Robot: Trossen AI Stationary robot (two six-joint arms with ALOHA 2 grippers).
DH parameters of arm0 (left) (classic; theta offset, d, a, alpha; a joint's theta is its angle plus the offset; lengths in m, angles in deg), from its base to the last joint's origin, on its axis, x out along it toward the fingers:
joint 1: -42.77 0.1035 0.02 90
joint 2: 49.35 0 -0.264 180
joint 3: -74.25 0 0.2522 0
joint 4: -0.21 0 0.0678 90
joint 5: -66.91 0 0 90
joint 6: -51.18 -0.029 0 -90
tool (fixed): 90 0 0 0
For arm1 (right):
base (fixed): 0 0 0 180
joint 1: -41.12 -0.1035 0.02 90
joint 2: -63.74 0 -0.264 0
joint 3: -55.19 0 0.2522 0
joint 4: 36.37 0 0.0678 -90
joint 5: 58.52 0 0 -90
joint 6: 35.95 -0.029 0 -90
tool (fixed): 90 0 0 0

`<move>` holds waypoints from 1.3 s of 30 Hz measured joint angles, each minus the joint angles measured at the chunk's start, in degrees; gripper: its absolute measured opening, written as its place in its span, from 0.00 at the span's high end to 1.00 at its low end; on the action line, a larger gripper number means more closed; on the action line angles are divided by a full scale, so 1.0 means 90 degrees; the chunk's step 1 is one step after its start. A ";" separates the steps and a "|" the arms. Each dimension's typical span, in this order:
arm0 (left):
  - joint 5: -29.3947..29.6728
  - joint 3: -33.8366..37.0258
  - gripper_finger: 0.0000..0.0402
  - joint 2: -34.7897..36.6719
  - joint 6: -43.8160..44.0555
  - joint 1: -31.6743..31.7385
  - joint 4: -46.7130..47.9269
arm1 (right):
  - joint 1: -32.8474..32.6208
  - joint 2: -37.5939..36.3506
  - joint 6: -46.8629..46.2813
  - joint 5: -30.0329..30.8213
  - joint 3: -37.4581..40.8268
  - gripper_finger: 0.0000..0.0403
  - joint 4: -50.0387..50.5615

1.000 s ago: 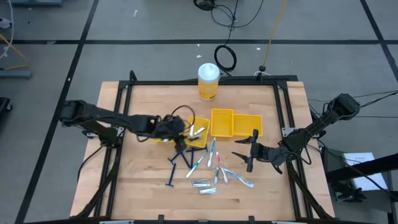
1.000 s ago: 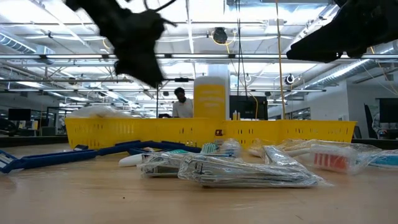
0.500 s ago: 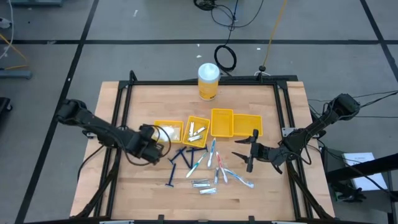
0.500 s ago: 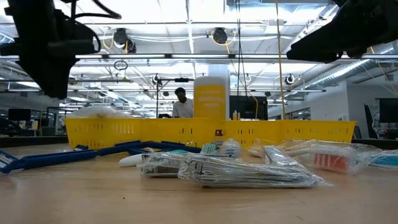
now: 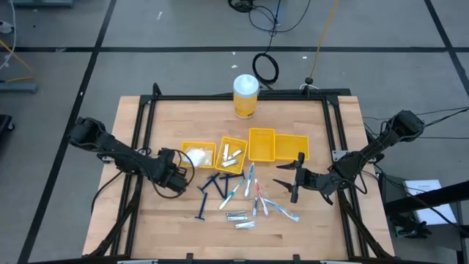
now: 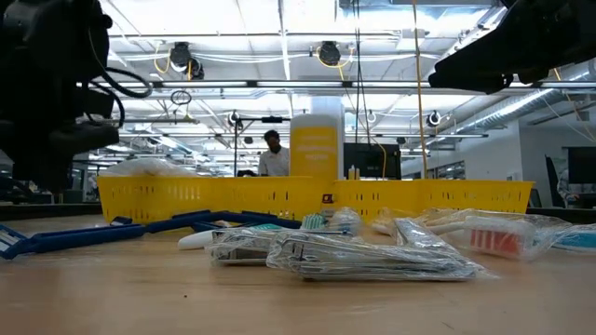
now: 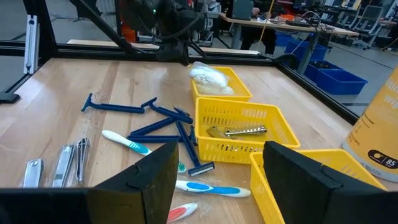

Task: Pick & Place Travel size toiletries
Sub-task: Adjust the left yellow bin on the table, then put the silver nail cutter into the middle left yellow bin

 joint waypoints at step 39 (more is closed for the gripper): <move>0.0971 0.0020 0.84 0.0267 -0.2665 0.0607 -0.1805 | 0.0000 -0.0002 0.0000 -0.0019 0.0000 0.45 0.0054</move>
